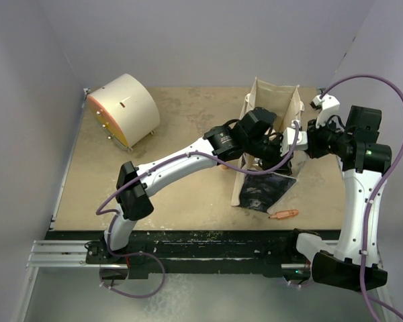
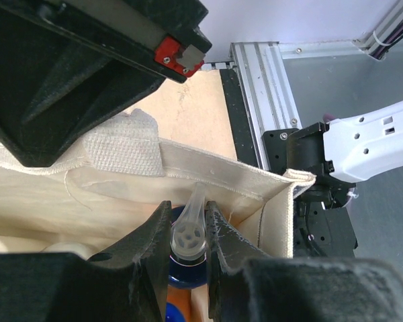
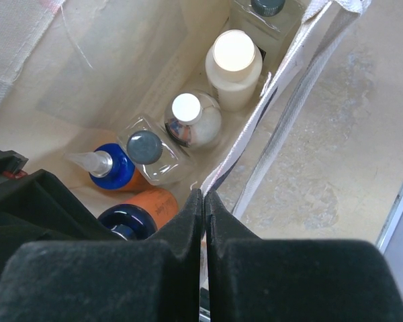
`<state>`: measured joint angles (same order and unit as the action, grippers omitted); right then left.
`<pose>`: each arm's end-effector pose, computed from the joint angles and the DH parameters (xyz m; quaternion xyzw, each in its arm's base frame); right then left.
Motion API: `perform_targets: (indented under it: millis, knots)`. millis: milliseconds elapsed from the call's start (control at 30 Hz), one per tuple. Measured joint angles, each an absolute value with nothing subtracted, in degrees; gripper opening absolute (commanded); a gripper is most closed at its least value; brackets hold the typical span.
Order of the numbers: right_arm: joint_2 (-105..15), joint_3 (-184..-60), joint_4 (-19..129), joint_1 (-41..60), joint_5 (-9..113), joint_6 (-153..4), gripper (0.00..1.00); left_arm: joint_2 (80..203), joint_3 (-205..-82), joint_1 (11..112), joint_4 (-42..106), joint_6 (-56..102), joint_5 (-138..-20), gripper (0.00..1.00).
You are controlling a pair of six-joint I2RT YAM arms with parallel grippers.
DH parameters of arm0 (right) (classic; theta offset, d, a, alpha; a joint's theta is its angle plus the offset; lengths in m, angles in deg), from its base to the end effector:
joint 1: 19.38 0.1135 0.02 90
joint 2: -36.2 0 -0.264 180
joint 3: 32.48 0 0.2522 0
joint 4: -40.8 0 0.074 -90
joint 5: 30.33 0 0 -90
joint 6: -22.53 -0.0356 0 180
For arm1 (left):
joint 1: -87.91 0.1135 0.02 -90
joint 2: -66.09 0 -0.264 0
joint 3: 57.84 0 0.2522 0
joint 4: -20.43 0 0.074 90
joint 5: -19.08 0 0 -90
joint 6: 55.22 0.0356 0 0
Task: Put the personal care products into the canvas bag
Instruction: Place the care product in the canvas bag.
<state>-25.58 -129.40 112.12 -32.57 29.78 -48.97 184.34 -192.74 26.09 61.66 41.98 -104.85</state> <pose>0.1852 -0.0252 0.4294 -0.1565 0.8552 0.1018 0.4835 0.2095 -0.4331 0.3752 0.5859 0.5738 -0.4553 0.3466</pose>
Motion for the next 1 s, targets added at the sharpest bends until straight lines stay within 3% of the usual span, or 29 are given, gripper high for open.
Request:
perform_targets:
  millis: [600, 1000]
  knots:
    - [-26.4, -129.8, 111.9, -32.6, 26.9, -46.4, 0.00, 184.4, -193.0, 28.3, 63.2, 42.9, -110.1, 0.00]
    - [-26.4, -129.8, 111.5, -32.6, 26.5, -45.8, 0.00, 188.0, -199.5, 28.8, 68.4, 43.6, -115.3, 0.00]
